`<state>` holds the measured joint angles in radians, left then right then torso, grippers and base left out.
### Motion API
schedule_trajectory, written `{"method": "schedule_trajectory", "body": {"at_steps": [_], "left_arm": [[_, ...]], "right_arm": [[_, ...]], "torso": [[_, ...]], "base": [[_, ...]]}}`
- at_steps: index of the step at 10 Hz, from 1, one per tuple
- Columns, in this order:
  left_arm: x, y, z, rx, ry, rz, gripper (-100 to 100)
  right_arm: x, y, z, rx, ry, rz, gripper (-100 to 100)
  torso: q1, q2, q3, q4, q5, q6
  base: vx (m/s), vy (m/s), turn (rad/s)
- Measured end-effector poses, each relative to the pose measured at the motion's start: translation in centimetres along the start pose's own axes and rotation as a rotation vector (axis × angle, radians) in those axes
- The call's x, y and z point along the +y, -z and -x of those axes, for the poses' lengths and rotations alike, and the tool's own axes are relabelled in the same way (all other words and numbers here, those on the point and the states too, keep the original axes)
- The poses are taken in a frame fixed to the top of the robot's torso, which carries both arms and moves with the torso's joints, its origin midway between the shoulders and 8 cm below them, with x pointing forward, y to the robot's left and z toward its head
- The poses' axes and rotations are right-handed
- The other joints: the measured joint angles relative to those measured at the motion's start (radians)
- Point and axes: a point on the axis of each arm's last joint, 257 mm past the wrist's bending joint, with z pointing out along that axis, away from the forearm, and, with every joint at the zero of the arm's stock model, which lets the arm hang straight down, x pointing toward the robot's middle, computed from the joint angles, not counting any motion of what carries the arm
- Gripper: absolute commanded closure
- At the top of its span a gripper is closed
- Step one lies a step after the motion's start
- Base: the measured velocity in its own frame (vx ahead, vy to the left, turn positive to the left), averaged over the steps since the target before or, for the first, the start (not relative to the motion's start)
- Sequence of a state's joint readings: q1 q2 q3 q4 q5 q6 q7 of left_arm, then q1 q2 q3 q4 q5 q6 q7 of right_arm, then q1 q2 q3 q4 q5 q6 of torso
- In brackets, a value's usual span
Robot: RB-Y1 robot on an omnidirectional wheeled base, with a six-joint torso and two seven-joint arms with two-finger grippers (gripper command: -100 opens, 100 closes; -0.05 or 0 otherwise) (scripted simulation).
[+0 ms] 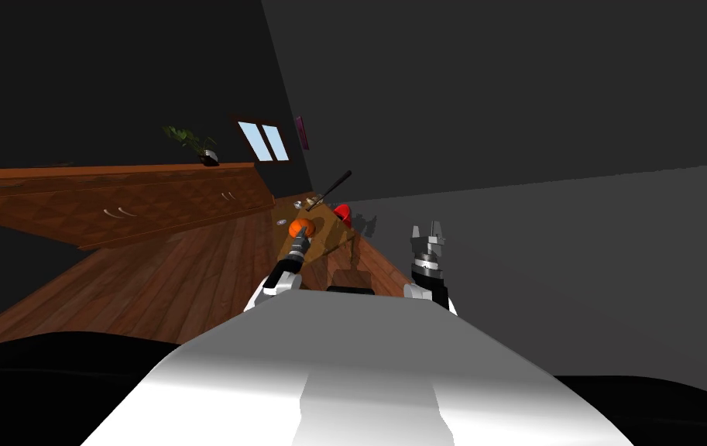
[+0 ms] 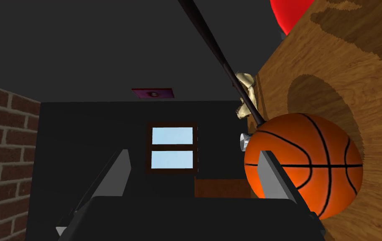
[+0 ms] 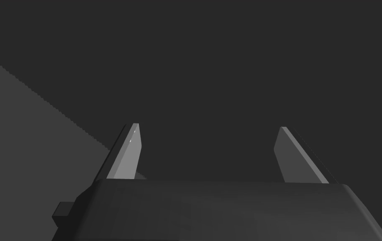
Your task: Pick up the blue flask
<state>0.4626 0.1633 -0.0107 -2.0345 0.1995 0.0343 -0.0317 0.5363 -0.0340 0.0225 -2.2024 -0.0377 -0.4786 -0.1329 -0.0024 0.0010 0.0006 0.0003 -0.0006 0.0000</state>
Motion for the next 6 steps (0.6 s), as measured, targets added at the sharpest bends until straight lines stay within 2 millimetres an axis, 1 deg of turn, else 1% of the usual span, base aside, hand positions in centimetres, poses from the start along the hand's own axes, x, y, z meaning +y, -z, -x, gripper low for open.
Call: {"method": "schedule_trajectory", "body": {"at_steps": [2, 3, 4, 6], "left_arm": [[2.7, -0.5, -0.2, -0.001, 0.009, 0.078, -100], [4.1, -0.6, 0.1, -0.001, 0.013, 0.118, -100], [6.4, -0.5, 0.1, -0.002, 0.022, 0.170, -100], [8.1, -0.4, 0.1, -0.003, 0.032, 0.227, -100]], "right_arm": [[0.0, 0.0, 0.0, 0.000, 0.000, 0.000, 0], [0.0, 0.0, 0.0, 0.000, 0.000, 0.000, 0], [0.0, 0.0, 0.0, 0.000, 0.000, 0.000, 0], [0.0, 0.0, 0.0, 0.000, 0.000, 0.000, 0]], "torso": [[-0.001, 0.000, 0.000, 0.000, 0.000, 0.000], [0.000, 0.000, 0.000, 0.000, 0.000, 0.000], [-0.001, -0.001, 0.000, 0.000, 0.000, 0.000], [0.001, -0.001, -0.001, 0.000, 0.000, 0.000]], "base": [[-0.020, -0.046, -0.001], [-0.007, -0.052, -0.007], [-0.004, -0.037, 0.000], [-0.003, -0.024, -0.007]]}}
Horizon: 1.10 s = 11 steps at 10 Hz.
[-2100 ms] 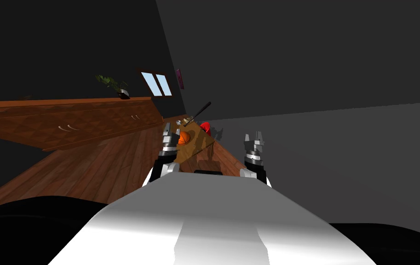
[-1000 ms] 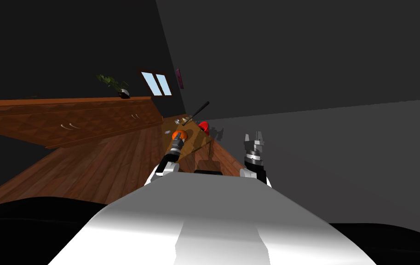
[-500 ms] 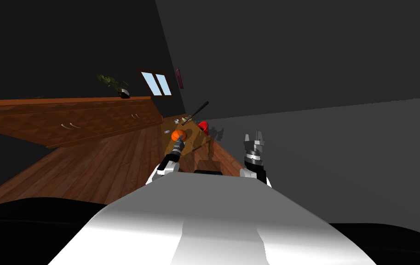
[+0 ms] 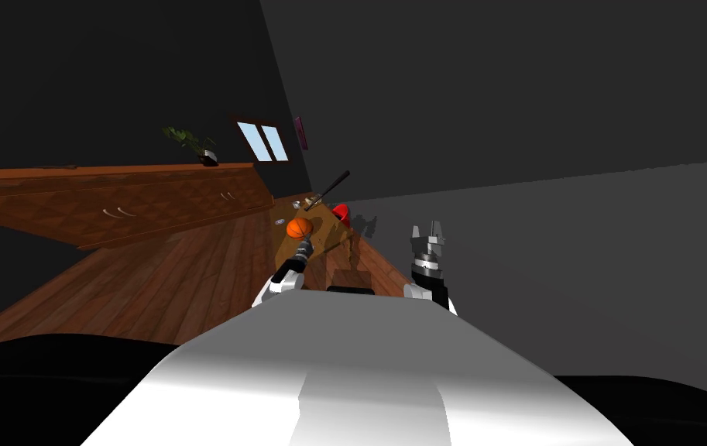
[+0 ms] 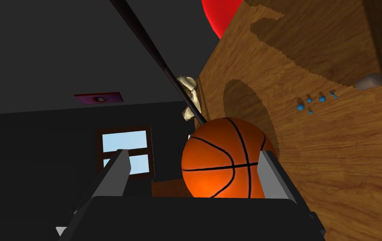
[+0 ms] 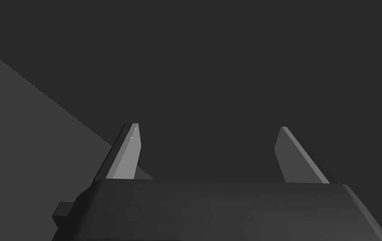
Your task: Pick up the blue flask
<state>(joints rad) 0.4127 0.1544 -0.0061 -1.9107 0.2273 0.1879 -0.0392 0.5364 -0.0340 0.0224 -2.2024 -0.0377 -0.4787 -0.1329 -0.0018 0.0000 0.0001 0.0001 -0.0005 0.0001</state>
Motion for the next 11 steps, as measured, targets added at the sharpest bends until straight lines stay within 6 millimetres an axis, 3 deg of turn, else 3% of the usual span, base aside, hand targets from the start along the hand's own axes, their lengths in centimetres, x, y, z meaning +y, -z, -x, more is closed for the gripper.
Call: {"method": "schedule_trajectory", "body": {"at_steps": [3, 11], "left_arm": [[3.8, -0.3, 0.3, 0.000, 0.020, 0.107, -100], [11.6, -1.0, -0.5, 0.003, 0.082, 0.347, -100]], "right_arm": [[0.0, 0.0, 0.0, 0.000, 0.000, 0.000, 0], [0.0, 0.0, 0.0, 0.000, 0.000, 0.000, 0]], "torso": [[0.000, 0.000, 0.000, 0.000, 0.000, 0.000], [0.003, -0.003, -0.002, -0.001, 0.001, 0.000]], "base": [[0.003, -0.024, -0.013], [0.027, 0.002, -0.026]]}}
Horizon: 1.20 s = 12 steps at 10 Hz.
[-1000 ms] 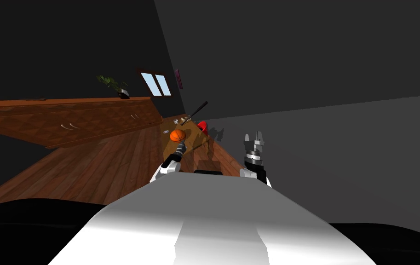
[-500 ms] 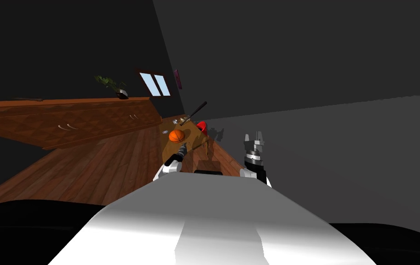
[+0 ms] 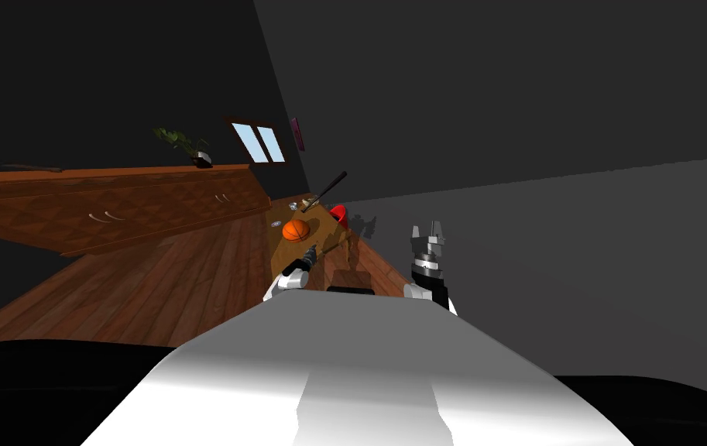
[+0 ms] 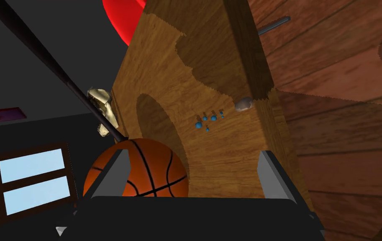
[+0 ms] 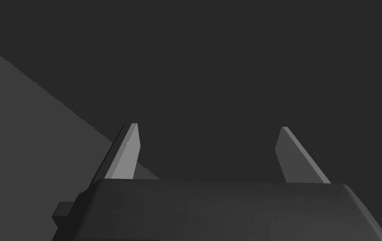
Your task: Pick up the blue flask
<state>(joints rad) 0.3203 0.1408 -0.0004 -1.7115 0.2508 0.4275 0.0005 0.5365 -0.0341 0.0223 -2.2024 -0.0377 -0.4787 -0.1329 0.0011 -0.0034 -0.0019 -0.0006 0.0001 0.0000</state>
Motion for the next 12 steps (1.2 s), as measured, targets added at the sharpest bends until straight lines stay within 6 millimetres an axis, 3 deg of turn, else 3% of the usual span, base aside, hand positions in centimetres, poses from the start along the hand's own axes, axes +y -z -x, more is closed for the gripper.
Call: {"method": "schedule_trajectory", "body": {"at_steps": [2, 12], "left_arm": [[2.8, -0.8, -0.1, 0.000, 0.025, 0.085, -100], [11.3, -2.6, -1.0, -0.027, 0.117, 0.379, -100]], "right_arm": [[0.0, 0.0, 0.0, 0.000, 0.000, 0.000, 0], [0.0, 0.0, 0.0, 0.000, 0.000, 0.000, 0]], "torso": [[0.001, -0.001, -0.001, 0.000, 0.000, 0.000], [0.003, -0.002, -0.001, 0.000, 0.001, 0.000]], "base": [[0.062, 0.035, -0.036], [0.077, 0.058, -0.053]]}}
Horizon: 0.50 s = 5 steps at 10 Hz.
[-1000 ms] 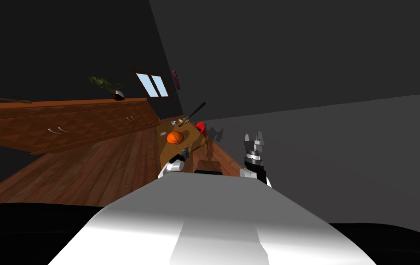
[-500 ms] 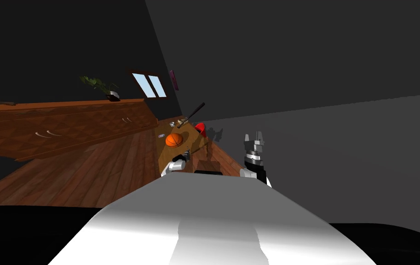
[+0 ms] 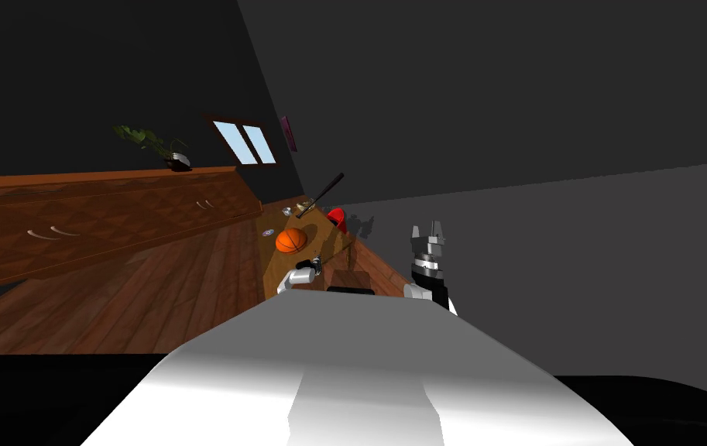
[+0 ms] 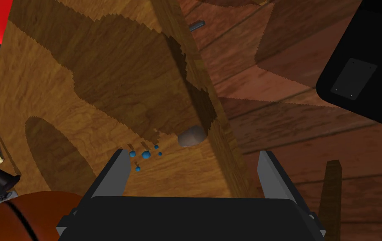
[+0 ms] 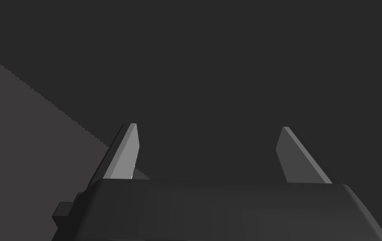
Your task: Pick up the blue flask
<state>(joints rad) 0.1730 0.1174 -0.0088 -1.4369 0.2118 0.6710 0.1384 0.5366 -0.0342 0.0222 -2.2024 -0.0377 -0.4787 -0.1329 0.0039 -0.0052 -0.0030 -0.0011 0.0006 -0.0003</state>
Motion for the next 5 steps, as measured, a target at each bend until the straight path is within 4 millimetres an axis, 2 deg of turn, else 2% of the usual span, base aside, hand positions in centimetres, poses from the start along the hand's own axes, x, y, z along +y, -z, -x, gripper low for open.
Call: {"method": "schedule_trajectory", "body": {"at_steps": [2, 4, 5], "left_arm": [[1.2, -0.6, 0.1, -0.012, 0.017, 0.054, -100], [2.3, -1.0, 0.4, -0.026, 0.030, 0.098, -100], [2.3, -1.0, 0.5, -0.027, 0.031, 0.101, 0]], "right_arm": [[0.0, 0.0, 0.0, 0.000, 0.000, 0.000, 0], [0.0, 0.0, 0.0, 0.000, 0.000, 0.000, 0], [0.0, 0.0, 0.0, 0.000, 0.000, 0.000, 0]], "torso": [[0.000, -0.001, 0.000, 0.000, 0.000, 0.000], [0.000, 0.001, 0.000, 0.000, 0.000, 0.000], [-0.002, 0.003, 0.002, 0.000, 0.000, 0.000]], "base": [[0.081, 0.061, -0.054], [0.038, 0.038, -0.020], [0.005, 0.005, 0.001]]}}
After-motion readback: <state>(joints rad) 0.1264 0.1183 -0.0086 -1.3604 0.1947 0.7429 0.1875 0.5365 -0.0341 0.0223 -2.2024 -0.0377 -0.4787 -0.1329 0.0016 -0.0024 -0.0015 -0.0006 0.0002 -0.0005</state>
